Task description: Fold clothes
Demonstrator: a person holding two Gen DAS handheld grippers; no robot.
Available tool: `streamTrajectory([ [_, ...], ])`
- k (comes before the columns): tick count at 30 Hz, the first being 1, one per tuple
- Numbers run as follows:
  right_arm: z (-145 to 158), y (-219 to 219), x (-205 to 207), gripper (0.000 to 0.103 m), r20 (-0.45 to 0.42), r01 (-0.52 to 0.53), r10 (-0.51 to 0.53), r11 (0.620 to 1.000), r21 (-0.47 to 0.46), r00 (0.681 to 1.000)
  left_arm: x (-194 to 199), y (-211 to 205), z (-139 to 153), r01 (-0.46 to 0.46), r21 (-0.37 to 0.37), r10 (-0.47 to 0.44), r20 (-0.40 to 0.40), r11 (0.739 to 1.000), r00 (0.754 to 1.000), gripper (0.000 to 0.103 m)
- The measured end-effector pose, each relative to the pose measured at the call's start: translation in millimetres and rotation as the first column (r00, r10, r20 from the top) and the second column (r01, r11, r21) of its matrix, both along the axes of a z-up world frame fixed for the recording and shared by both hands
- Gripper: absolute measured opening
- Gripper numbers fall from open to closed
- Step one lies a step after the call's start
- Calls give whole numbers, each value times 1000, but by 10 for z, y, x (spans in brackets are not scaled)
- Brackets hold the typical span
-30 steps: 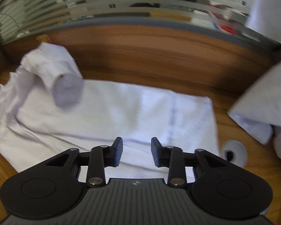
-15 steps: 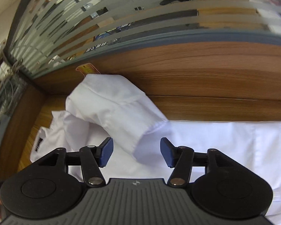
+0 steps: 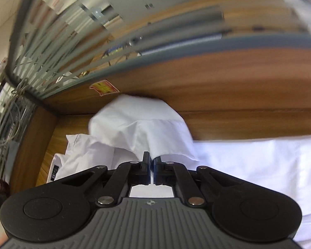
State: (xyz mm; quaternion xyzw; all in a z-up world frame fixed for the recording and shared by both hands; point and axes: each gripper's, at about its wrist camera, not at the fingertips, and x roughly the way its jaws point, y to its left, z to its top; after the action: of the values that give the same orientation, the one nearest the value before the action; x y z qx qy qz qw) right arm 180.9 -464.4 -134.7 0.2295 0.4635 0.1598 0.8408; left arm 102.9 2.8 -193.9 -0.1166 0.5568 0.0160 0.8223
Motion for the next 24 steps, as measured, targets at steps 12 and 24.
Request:
streamTrajectory([
  [12, 460, -916, -1318, 2, 1, 120, -120, 989, -92, 993, 38, -108, -3, -55, 56, 56, -18, 997, 998, 51],
  [24, -249, -1170, -2320, 2, -202, 142, -186, 967, -213, 962, -12, -95, 0, -70, 39, 70, 11, 997, 997, 58],
])
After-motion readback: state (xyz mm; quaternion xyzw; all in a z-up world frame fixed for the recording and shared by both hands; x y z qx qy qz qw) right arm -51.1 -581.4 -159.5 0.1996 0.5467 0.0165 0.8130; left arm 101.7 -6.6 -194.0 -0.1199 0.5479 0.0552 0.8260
